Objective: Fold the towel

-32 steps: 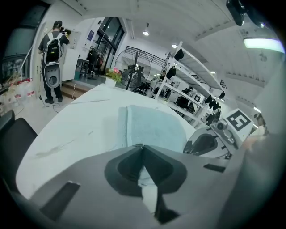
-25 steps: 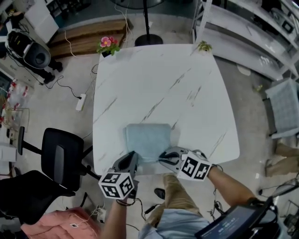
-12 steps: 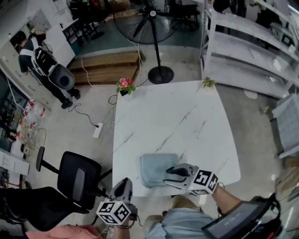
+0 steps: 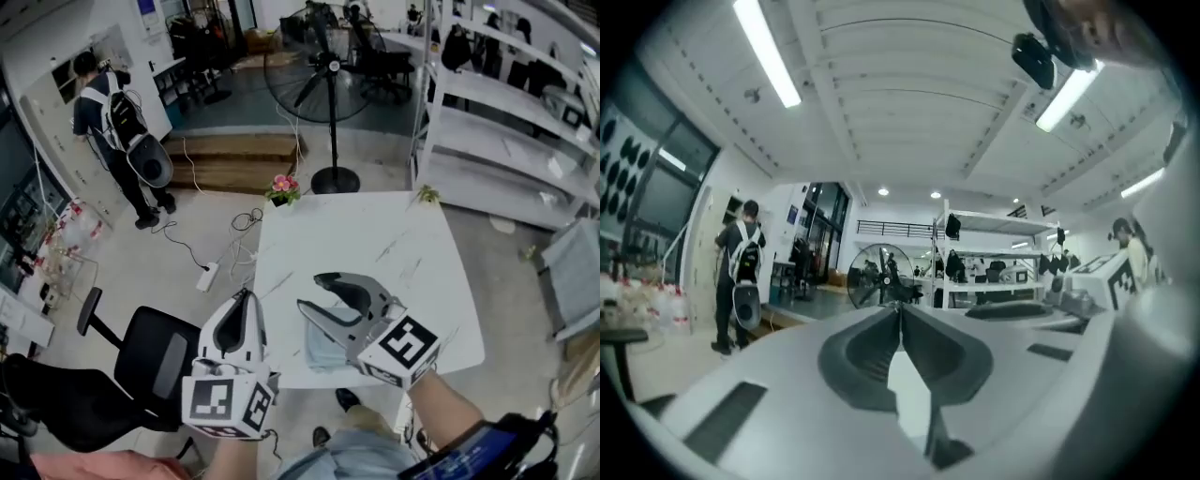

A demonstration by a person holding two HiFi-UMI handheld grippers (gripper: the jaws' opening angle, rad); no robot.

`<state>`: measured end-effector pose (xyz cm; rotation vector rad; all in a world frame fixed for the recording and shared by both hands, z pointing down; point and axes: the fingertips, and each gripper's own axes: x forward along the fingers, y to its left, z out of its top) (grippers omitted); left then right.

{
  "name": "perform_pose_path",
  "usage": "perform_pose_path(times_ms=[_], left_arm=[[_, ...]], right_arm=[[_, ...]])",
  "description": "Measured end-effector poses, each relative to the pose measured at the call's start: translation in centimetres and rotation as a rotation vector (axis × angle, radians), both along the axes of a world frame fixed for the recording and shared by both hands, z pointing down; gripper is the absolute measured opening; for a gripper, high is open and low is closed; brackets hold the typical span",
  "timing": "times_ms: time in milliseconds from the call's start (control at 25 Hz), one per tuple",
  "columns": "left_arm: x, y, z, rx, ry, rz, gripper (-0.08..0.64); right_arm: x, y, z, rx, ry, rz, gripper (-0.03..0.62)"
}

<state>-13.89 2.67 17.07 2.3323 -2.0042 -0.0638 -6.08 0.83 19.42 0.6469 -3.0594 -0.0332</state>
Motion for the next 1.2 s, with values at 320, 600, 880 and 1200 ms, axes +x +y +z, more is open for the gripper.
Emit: perform_pose_path(times_ms=[320, 600, 880, 1200], left_arm=[[-0.7, 4.6, 2.4, 0.004, -0.034, -0.026, 0.009], [-1.2, 5.9, 2.2, 0.042, -0.069, -0.03, 0.009], [-1.4, 5.9, 1.7, 0.086, -0.051, 0.004, 0.009], [-1.2, 5.9, 0.9, 0.109, -0.044, 0.02, 0.009]], right_arm=[[0.0, 3.8, 1.9, 0.05, -0.051, 0.273, 0.014], [0.5, 5.0, 2.6, 0.08, -0.014, 0.369, 0.014], [1.0, 4.7, 1.0, 0.147, 0.011, 0.414, 0.014], [0.5, 4.7, -0.1, 0.168, 0.021, 0.415, 0.012]])
